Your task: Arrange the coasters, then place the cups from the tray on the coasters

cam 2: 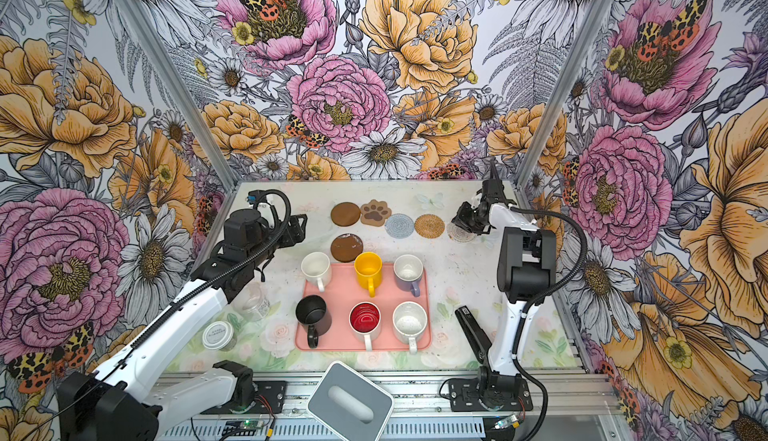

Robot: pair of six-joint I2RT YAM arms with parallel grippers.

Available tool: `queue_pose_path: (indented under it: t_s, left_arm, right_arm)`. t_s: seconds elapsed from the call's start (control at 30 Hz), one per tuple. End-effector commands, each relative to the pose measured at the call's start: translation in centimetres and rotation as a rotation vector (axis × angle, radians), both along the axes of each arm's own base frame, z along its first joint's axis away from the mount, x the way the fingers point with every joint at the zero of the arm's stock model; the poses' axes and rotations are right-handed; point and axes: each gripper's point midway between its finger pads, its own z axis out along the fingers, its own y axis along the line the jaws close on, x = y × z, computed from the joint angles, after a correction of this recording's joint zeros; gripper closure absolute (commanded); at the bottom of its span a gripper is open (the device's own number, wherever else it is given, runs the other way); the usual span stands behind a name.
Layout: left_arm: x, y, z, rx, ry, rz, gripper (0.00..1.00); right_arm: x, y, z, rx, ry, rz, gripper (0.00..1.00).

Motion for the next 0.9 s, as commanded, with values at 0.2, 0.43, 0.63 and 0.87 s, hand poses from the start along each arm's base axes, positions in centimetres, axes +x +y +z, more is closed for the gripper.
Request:
queue_pose_path:
  t_s: [0.2, 0.43, 0.63, 0.87]
  left_arm:
    - [0.1, 0.2, 1.3, 0.000, -0.034, 0.004, 0.16]
    - [0.1, 0.1, 1.5, -0.011, -0.038, 0.001, 0.16]
    - [-0.1, 0.3, 1.7, -0.011, -0.047, 0.010, 0.16]
    - [-0.2, 0.3, 1.7, -0.008, -0.044, 0.007, 0.16]
  right_arm:
    - [-2.6, -4.7, -1.5, -0.313, 0.118, -0.020, 0.74]
    - [-2.0, -5.6, -4.0, -0.363, 0.184, -0.016, 0.74]
    - [-2.1, -5.1, -4.9, -0.390, 0.203, 0.007, 0.74]
    - [-1.7, -4.0, -5.8, -0.401, 0.218, 0.039, 0.75]
